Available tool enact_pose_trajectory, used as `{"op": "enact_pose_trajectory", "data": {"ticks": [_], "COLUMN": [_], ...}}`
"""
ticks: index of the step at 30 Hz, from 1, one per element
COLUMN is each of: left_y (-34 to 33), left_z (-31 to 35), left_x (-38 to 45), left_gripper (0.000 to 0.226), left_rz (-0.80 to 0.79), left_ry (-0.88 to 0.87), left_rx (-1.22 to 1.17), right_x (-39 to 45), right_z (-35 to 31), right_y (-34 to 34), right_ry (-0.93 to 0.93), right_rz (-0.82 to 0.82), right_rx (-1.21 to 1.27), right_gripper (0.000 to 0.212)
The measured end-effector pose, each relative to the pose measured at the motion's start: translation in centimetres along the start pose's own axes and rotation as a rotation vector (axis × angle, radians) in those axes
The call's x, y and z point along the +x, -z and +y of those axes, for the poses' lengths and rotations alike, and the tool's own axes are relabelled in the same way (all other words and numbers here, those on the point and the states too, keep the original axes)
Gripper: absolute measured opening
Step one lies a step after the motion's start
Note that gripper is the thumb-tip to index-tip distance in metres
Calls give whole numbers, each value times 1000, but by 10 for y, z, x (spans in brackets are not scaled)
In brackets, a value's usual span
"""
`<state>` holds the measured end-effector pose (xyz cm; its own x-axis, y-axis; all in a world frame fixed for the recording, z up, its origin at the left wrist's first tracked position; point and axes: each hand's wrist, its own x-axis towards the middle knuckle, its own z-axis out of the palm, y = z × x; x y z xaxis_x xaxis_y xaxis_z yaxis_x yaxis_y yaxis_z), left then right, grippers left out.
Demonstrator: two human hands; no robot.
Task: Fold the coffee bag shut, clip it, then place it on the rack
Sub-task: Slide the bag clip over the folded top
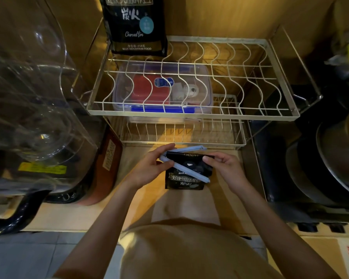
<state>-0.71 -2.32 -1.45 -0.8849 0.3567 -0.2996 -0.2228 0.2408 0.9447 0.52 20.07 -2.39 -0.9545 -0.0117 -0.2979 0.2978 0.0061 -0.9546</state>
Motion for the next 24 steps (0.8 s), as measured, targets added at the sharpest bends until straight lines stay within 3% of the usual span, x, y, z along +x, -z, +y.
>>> {"op": "enact_pose_trajectory", "data": {"ticks": [9, 15, 20, 24], "left_y": [-5, -17, -16, -17], "left_z": [-11, -10, -12, -14], "left_x": [2, 8, 9, 8], "left_gripper": [36, 30, 26, 25], "left_rz": [76, 61, 92, 110], "left_ry": [0, 16, -7, -15], "left_rx": [-264, -419, -409, -408], "right_x": [-2, -2, -2, -6], "right_z": [-3, -5, -8, -8], "right_y": [-1, -5, -9, -7], "right_ry": [-34, -100, -143, -75], "right_rz": [12, 106, 126, 105], "right_rx": [-1, 19, 16, -27], "right_gripper": [16, 9, 8, 10]}}
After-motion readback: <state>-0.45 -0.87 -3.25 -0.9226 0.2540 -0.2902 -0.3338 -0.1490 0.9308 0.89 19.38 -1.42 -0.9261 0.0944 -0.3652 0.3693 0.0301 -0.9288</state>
